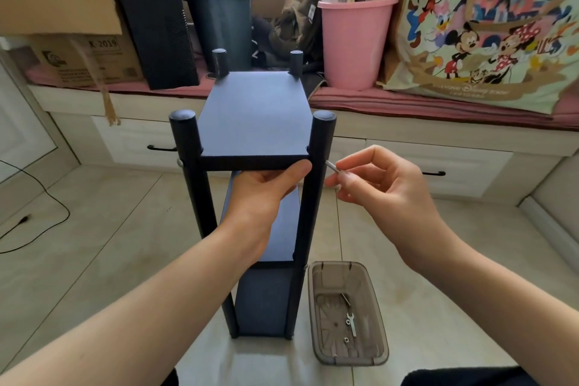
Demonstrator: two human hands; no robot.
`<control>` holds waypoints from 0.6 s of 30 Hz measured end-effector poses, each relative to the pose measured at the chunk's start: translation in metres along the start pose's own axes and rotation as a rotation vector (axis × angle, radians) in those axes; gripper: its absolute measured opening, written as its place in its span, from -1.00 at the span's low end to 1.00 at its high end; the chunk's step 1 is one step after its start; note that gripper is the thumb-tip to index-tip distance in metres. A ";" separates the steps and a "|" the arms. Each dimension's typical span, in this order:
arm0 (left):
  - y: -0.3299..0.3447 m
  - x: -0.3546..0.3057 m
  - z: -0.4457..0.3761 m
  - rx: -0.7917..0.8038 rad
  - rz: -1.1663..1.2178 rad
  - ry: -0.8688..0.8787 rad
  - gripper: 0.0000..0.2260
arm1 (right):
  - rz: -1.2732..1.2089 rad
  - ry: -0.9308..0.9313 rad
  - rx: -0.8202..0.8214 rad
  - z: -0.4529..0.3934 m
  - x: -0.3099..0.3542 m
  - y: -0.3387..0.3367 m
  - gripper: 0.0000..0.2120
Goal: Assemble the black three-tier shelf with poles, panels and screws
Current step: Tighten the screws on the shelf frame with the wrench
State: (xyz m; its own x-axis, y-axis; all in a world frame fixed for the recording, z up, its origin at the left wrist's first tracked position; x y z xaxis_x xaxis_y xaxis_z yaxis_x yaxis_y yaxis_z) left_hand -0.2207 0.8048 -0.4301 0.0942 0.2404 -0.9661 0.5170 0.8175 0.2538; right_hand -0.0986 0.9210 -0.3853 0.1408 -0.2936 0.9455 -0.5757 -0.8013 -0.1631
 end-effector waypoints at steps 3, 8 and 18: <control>-0.001 0.000 -0.001 0.002 -0.028 0.012 -0.58 | -0.002 -0.012 -0.018 -0.002 0.000 0.000 -0.94; -0.001 -0.001 0.000 0.002 -0.035 0.015 -0.60 | 0.047 -0.082 -0.033 -0.002 0.003 0.000 -0.94; -0.001 0.001 -0.003 0.003 -0.018 0.006 -0.79 | 0.072 -0.117 -0.026 -0.004 0.003 0.005 -0.88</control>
State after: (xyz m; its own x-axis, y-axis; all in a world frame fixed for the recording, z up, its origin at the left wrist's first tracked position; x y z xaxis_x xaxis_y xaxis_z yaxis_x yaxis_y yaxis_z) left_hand -0.2234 0.8057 -0.4315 0.0792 0.2286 -0.9703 0.5215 0.8200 0.2358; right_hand -0.1043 0.9188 -0.3821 0.1907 -0.4096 0.8921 -0.6081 -0.7627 -0.2202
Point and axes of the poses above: each hand's wrist, its own z-axis away from the middle knuckle, its own y-axis out of the palm, x = y × z, the point moved 5 cm from there along -z, towards the middle knuckle
